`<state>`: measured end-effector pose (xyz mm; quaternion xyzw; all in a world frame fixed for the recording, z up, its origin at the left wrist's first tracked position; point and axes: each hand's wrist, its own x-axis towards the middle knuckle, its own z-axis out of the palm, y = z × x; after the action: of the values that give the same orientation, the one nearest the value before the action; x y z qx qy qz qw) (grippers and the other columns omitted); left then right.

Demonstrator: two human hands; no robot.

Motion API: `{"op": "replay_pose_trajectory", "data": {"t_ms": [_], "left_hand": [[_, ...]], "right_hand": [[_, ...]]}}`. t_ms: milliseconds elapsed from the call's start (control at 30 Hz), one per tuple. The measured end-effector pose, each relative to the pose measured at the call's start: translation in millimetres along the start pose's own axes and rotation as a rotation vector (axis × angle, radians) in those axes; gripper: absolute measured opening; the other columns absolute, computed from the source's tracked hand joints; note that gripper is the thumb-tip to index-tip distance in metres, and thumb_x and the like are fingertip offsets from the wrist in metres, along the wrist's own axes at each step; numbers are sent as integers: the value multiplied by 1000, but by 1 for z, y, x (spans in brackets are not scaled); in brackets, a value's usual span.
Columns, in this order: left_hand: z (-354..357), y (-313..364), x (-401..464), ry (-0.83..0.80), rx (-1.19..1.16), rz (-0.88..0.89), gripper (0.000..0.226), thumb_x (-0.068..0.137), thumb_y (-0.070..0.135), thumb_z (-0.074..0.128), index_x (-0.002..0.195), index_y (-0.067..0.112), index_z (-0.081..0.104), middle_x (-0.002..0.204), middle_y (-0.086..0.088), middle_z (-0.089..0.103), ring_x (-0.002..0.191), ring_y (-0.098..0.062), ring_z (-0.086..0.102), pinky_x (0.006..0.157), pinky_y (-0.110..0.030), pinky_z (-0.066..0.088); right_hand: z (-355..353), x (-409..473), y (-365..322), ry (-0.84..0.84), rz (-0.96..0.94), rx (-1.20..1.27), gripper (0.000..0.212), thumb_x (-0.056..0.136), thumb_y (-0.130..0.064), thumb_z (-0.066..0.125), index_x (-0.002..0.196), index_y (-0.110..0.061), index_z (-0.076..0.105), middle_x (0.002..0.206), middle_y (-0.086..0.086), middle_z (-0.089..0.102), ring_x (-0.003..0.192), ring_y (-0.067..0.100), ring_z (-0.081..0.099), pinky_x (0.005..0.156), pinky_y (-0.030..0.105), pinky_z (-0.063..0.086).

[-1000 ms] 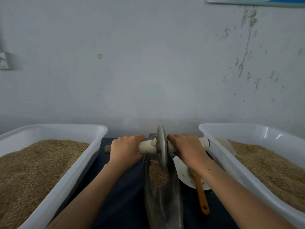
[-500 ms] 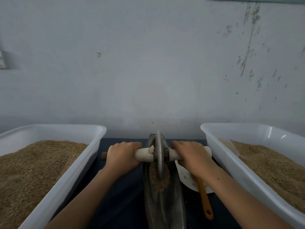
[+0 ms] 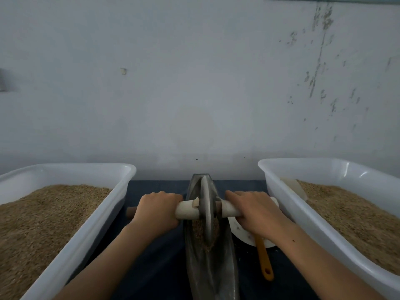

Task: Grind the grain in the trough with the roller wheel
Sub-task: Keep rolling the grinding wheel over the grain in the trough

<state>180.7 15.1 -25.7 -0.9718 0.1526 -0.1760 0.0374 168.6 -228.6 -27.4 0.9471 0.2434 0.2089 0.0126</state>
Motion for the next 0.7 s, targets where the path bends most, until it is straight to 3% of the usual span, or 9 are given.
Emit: {"op": "replay_pose_trajectory", "data": {"t_ms": [233, 400, 600, 700], "left_hand": [[4, -1, 9, 36, -28, -19, 24, 85, 40, 57, 106, 32, 55, 100, 7, 63, 92, -15, 60, 68, -27, 33], [7, 1, 22, 59, -8, -25, 24, 86, 39, 56, 108, 29, 56, 101, 5, 63, 92, -16, 60, 68, -27, 34], [5, 0, 17, 30, 26, 6, 26, 86, 38, 57, 110, 28, 54, 105, 4, 64, 95, -17, 60, 71, -27, 36], [4, -3, 9, -14, 7, 51, 29, 83, 38, 59, 111, 31, 53, 103, 7, 63, 94, -14, 60, 71, -26, 37]], "right_hand": [[2, 16, -2, 4, 45, -8, 25, 89, -20, 55, 110, -26, 45, 104, -6, 60, 93, 18, 58, 70, 28, 33], [-1, 36, -1, -124, 139, -63, 19, 91, -14, 51, 107, -20, 44, 106, 3, 61, 95, 25, 58, 70, 32, 37], [-4, 22, -8, -128, 159, -34, 26, 89, -16, 56, 112, -27, 50, 106, 0, 64, 96, 22, 60, 81, 34, 46], [-12, 17, -11, -207, 168, -15, 30, 84, -14, 59, 110, -29, 55, 104, -1, 64, 94, 20, 61, 77, 32, 45]]}}
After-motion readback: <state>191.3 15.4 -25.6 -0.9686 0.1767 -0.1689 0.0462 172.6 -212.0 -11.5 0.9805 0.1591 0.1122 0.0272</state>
